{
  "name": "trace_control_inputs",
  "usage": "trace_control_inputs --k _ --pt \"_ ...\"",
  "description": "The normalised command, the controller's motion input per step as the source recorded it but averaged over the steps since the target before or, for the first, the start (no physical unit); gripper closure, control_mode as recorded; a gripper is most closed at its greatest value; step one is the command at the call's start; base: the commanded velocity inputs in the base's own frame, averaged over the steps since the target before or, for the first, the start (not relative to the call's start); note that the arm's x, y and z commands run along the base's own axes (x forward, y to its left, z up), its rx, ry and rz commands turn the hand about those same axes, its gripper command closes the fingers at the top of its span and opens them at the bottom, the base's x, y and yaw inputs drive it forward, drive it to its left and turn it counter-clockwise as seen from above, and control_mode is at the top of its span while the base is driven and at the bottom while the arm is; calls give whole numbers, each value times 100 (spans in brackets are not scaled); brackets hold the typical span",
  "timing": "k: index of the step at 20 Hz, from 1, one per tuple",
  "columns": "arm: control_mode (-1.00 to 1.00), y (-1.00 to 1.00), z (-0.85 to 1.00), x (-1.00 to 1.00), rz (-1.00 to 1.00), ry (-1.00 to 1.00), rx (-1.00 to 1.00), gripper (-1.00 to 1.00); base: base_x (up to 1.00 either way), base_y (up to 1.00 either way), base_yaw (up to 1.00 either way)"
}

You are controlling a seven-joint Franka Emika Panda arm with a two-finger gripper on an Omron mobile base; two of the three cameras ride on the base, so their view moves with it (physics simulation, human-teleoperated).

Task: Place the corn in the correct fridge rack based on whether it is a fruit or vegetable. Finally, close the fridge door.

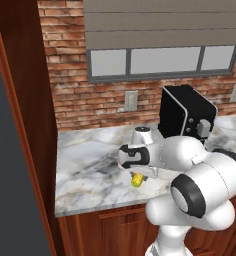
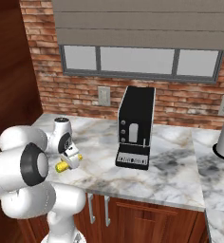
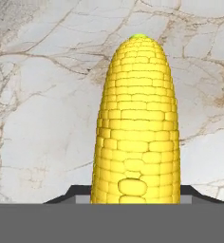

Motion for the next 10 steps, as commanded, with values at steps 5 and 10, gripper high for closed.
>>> trace_control_inputs --k 5,10 --pt "-100 -10 64 -33 -1 -21 0 100 0 0 0" --pt "-100 -10 100 -31 0 -15 0 100 0 0 0"
